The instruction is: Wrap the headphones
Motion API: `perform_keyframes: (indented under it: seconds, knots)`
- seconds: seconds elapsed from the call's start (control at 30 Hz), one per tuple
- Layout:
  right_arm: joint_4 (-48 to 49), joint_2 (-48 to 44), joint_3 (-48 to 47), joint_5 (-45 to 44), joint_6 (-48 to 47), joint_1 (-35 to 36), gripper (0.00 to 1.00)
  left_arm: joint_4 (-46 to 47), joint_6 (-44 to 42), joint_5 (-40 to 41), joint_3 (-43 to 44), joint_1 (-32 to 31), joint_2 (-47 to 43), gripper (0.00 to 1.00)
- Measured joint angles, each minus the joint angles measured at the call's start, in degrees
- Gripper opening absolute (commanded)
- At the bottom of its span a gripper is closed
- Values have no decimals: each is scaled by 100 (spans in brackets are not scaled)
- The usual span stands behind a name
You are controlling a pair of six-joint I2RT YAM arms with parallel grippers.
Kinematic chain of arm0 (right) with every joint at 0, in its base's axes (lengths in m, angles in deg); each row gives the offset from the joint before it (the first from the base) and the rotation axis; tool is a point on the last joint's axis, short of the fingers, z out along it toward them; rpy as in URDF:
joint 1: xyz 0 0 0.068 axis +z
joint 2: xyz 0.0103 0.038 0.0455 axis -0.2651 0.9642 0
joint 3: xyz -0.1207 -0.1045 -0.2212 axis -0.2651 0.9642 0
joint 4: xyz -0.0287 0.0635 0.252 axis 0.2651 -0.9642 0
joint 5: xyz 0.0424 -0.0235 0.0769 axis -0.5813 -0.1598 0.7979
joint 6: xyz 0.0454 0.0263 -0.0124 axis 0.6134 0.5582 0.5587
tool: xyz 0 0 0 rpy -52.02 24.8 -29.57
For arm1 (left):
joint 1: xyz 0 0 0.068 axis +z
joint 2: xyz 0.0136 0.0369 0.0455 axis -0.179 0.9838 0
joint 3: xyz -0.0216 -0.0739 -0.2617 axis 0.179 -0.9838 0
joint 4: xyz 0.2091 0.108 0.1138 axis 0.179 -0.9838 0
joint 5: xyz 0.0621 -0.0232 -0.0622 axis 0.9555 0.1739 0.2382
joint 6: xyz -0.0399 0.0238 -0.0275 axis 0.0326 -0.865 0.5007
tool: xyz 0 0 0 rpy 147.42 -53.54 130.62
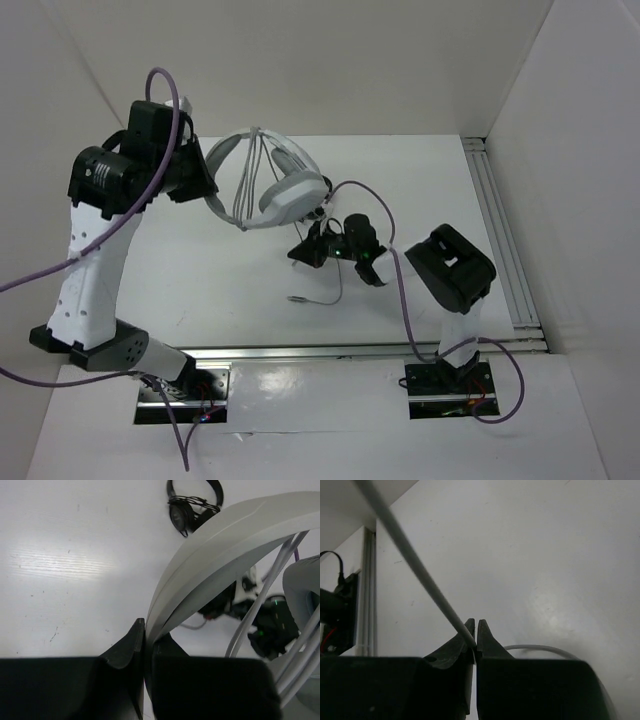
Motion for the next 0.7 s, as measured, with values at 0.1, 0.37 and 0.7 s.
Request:
perform_keyframes:
  seconds: [0.1,0.37,0.7]
  knots:
    - [245,-546,671,-83,85,365,2,120,114,-92,17,481,328,0]
    - [201,-1217,660,-114,138,1945,5,669,433,-72,-557,750,957,0]
    - [-2068,-1703,-501,-608,-505,3071,6,1047,732,1268,-2706,713,608,0]
